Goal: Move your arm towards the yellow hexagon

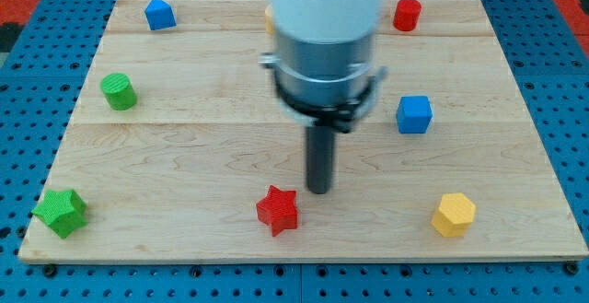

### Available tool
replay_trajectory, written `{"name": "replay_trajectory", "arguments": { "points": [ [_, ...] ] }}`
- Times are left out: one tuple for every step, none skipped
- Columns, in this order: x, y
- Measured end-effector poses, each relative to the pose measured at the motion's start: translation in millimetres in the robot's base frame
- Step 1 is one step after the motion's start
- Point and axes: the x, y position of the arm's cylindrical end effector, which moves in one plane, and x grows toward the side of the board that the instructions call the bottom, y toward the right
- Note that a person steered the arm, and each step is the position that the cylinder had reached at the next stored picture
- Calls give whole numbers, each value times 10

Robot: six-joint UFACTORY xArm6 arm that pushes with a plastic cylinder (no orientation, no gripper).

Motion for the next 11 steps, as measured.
{"name": "replay_trajectory", "arguments": {
  "points": [
    [-262, 685],
    [-403, 1683],
    [-175, 2277],
    [268, 2040],
    [293, 1887],
    [293, 1836],
    [296, 1836],
    [322, 1836],
    [355, 1836],
    [369, 1836],
    [429, 1835]
  ]
}}
